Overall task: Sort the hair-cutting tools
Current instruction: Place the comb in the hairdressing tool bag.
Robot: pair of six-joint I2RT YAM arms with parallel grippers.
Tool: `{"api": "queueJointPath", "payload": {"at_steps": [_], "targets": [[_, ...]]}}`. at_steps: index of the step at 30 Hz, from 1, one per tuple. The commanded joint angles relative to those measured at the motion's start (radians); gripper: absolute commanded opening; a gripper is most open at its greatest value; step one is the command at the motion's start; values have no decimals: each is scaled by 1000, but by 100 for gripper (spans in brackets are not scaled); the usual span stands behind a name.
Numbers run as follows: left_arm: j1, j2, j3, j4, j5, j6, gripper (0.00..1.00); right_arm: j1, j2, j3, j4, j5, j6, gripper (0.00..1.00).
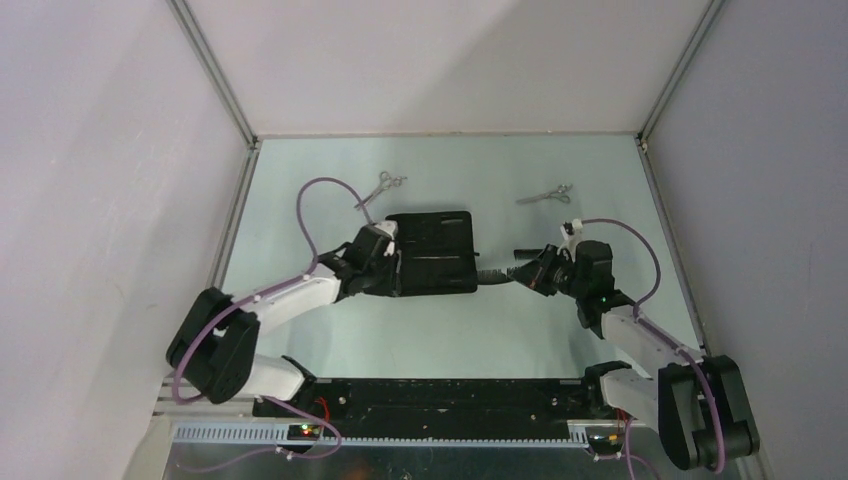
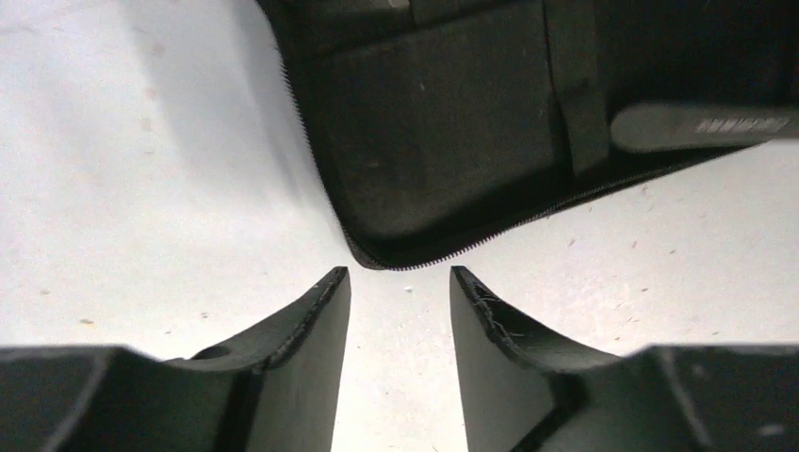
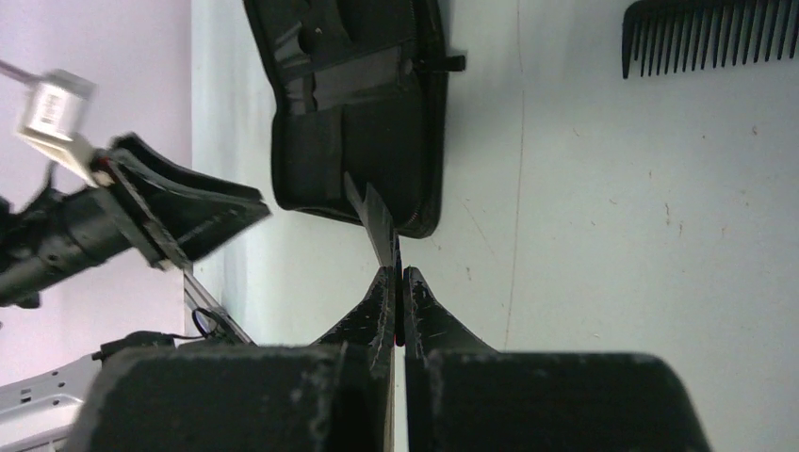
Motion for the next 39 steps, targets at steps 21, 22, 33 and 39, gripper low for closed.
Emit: {"api": "queueJointPath", "payload": {"at_steps": [21,22,33,39], "targets": [[132,71,-37,153,148,-89,16,91,325,87,198,-92,-7,0],[129,69,-42,166,155,-112,13,103,336,88,206,-77,19,0],[55,0,-143,315,192,-287,0,320,394,77,330,212,168,0],[24,-100,-255,456,138,-456,0,435,362,64,288,394,221,0]]}}
